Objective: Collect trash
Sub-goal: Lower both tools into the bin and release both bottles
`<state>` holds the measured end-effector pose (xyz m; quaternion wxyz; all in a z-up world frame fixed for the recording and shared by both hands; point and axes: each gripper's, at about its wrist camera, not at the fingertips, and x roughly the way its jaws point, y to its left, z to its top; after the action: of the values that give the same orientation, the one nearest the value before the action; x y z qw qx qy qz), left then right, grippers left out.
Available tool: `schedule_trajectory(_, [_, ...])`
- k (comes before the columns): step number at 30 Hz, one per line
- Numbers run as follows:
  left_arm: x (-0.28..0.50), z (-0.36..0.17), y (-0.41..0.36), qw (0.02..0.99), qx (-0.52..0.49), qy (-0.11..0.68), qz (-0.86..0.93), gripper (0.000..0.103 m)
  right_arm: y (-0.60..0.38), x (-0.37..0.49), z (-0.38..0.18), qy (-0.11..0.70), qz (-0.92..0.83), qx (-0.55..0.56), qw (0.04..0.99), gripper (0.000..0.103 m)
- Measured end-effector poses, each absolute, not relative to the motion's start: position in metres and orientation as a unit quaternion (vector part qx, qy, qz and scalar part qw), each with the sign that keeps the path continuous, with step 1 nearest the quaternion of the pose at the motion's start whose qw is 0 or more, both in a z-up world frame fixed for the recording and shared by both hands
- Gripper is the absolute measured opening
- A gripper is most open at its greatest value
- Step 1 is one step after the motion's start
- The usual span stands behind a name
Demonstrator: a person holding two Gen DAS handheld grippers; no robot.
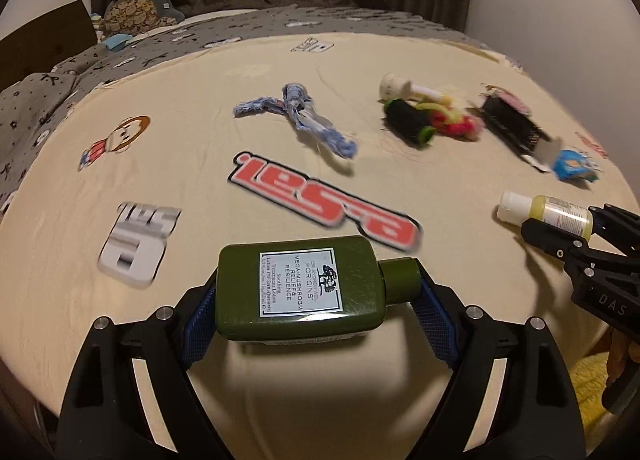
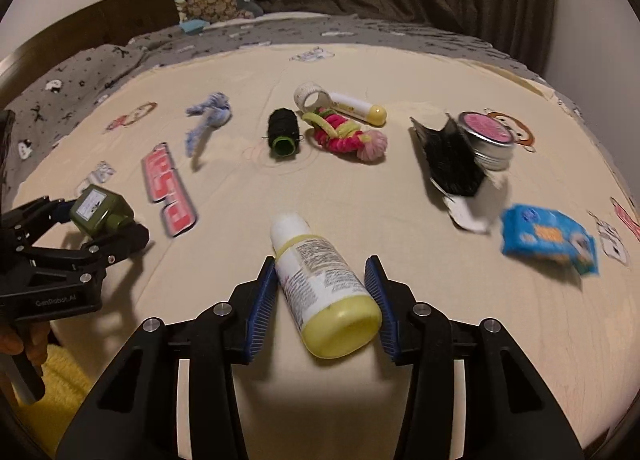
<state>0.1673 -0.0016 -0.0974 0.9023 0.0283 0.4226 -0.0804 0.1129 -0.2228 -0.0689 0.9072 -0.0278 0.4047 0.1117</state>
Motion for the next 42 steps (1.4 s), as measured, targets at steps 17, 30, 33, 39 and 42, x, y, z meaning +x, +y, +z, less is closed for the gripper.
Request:
schedule_trajectory(17, [0.030,-0.095,-0.014,0.898,0.018,0.423,-0.119,0.081,-0.242,-0.018,-0.069,0.399,0.142,0.004,0.906,0.032])
schedule_trajectory(30, [-0.005,-0.170,-0.031,0.856,0.041,0.497,-0.132,0.081,-0.231,-0.042,-0.140,0.489,0.133,0.002,0.862,0.032])
schedule_trajectory(33, [-0.009,-0.188,-0.035,0.842,0.048,0.519,-0.139,0.081,-0.227,-0.044,-0.153,0.509,0.133,-0.004,0.851,0.032])
schedule_trajectory(39, [-0.015,-0.226,-0.037,0.805,0.050,0.570,-0.156,0.081,-0.223,-0.048,-0.184,0.558,0.138,0.001,0.818,0.032])
schedule_trajectory(42, [-0.018,-0.242,-0.040,0.787,0.053,0.591,-0.168,0.081,-0.219,-0.048,-0.198,0.582,0.138,0.001,0.801,0.032])
